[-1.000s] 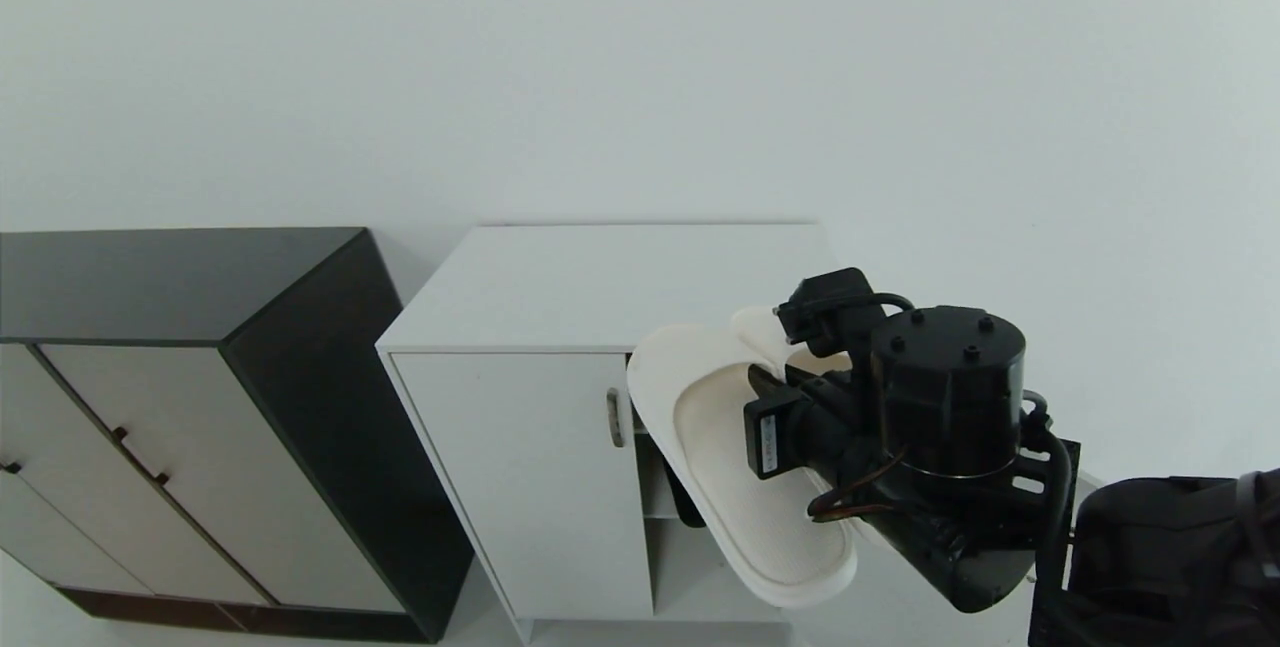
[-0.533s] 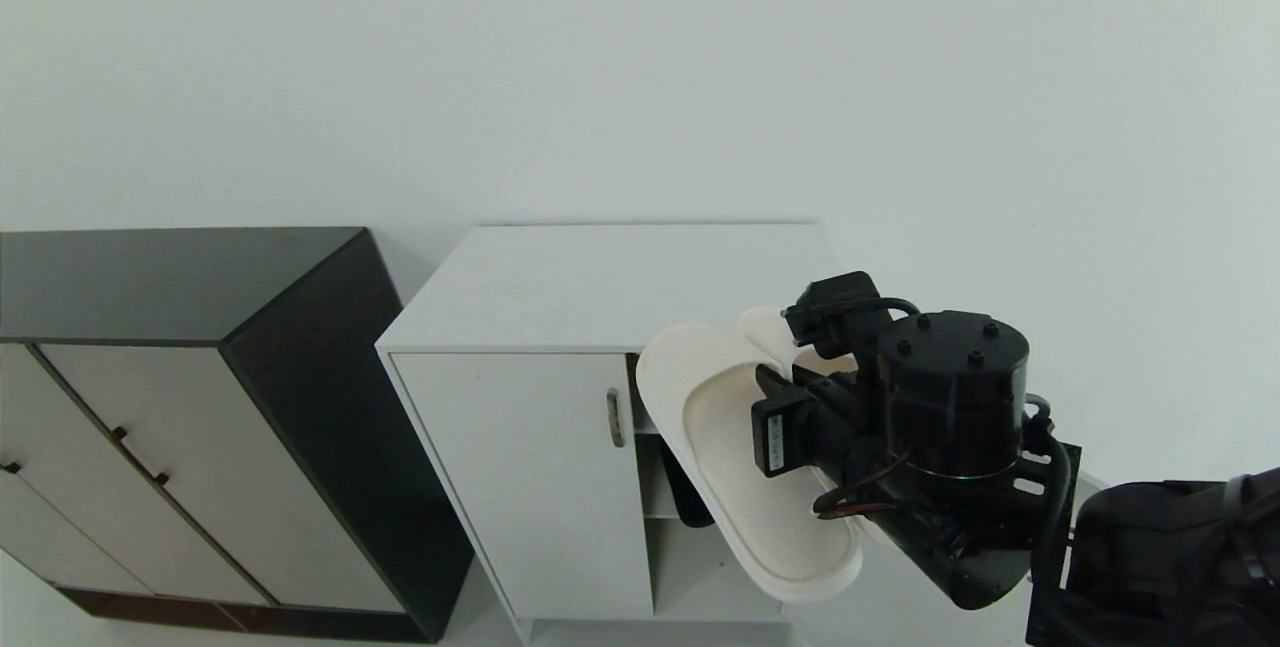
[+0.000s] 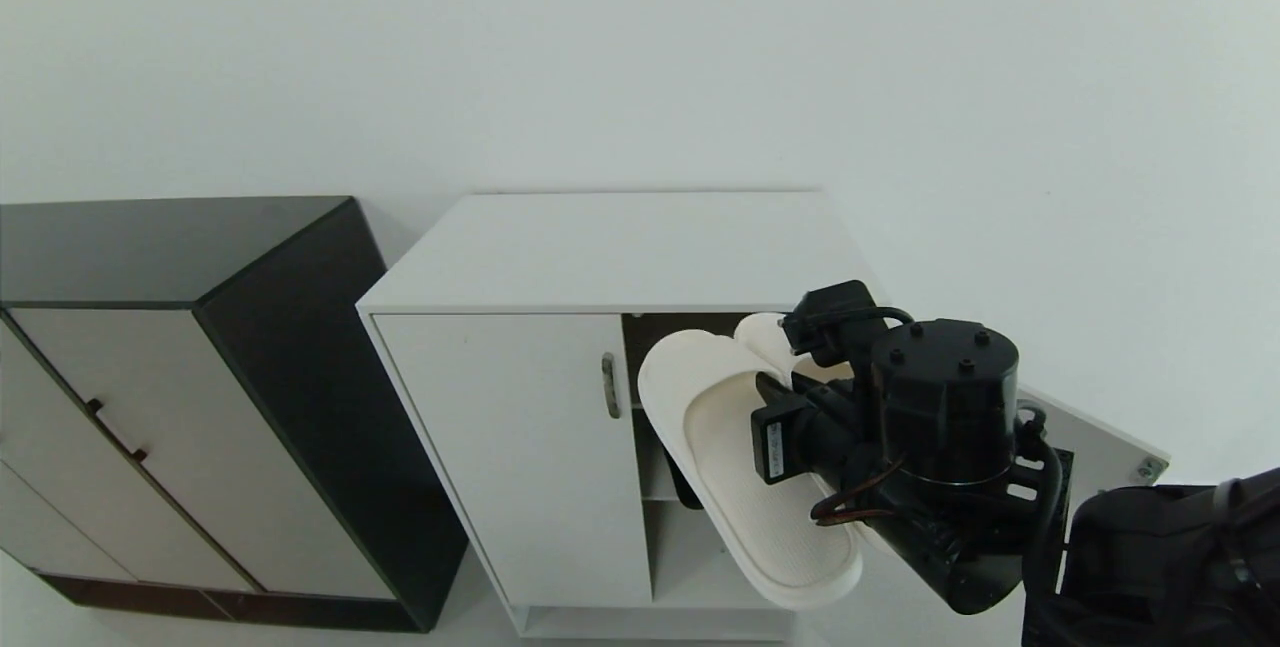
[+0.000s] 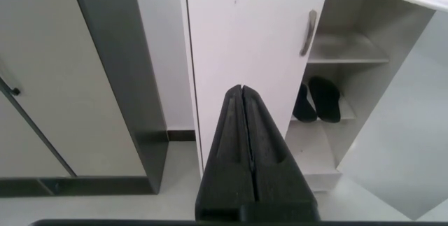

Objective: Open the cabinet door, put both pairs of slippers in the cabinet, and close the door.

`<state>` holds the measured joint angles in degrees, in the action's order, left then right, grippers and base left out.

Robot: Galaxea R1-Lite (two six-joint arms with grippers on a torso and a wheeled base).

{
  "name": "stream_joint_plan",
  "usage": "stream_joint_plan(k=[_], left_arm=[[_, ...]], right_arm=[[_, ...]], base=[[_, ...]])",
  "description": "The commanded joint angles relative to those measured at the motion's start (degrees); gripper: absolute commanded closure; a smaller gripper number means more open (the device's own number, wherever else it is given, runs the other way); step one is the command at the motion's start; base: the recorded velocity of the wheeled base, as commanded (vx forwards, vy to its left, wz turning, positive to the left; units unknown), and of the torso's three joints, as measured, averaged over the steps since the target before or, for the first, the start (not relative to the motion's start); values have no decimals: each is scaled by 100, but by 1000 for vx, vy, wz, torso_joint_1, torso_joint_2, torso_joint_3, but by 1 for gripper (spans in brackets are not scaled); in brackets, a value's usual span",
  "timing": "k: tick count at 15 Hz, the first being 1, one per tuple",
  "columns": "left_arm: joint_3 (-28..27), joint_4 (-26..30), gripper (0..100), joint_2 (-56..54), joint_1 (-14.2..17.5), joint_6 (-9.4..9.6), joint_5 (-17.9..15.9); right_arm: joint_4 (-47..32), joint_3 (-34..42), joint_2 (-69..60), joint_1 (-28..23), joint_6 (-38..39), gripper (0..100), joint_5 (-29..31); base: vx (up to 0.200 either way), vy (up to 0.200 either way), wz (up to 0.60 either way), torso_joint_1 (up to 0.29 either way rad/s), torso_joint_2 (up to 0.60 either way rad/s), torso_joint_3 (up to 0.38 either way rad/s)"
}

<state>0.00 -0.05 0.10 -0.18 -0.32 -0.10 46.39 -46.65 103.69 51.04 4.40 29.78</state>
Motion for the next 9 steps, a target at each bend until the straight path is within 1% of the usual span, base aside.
stream_joint_plan(k=[1,9], left_arm=[[0,-4,100,-1,1,-3,1],[0,-4,100,-1,1,-12,1]], right_arm=[[2,7,19,2,-1,100,1],[2,42,19,2,-9,100,1]], base=[[0,0,0,-237,544,310],[0,0,0,-202,517,317]])
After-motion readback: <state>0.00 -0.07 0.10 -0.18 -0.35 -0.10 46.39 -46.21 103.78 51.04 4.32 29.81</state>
